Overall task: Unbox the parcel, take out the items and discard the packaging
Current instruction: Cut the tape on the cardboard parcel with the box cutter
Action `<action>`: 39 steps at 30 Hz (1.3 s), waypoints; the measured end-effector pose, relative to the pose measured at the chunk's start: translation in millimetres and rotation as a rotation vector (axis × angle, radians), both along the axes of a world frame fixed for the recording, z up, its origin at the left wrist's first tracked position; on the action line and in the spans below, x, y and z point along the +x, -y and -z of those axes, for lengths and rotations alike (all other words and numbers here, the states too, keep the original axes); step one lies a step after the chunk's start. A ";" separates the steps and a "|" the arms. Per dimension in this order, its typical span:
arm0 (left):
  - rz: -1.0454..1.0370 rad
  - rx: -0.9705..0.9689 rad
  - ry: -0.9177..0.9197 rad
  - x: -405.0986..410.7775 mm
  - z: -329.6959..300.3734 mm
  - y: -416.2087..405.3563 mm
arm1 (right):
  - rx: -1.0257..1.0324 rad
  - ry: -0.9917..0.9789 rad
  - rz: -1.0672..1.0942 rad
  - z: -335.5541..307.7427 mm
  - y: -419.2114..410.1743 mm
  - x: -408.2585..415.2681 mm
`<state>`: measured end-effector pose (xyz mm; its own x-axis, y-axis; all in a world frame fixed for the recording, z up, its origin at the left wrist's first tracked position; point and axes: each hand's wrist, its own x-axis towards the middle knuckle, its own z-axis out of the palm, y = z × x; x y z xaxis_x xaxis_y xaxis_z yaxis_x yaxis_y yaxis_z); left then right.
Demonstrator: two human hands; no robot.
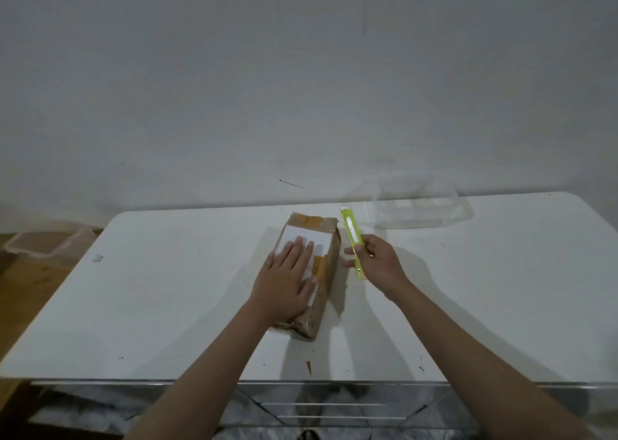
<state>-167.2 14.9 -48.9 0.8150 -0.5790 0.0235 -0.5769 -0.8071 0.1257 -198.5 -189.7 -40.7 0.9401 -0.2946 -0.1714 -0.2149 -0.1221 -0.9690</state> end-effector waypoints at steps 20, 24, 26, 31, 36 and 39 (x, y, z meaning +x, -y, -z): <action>-0.105 0.106 -0.383 13.6 -22.3 23.3 | -0.044 -0.086 -0.040 8.4 -10.1 -38.8; -0.094 0.136 -0.354 11.5 -20.9 25.1 | -0.043 -0.076 -0.051 9.6 -10.0 -39.8; -0.097 0.140 -0.355 11.3 -20.6 25.2 | -0.044 -0.072 -0.068 8.4 -7.5 -41.5; -0.102 0.150 -0.352 10.8 -20.7 25.7 | 0.003 -0.067 -0.118 5.4 1.9 -48.0; -0.111 0.166 -0.356 10.8 -20.2 26.5 | 0.021 -0.058 -0.163 5.5 4.6 -56.3; -0.112 0.171 -0.353 11.2 -18.8 27.2 | 0.023 -0.060 -0.178 5.5 4.6 -60.6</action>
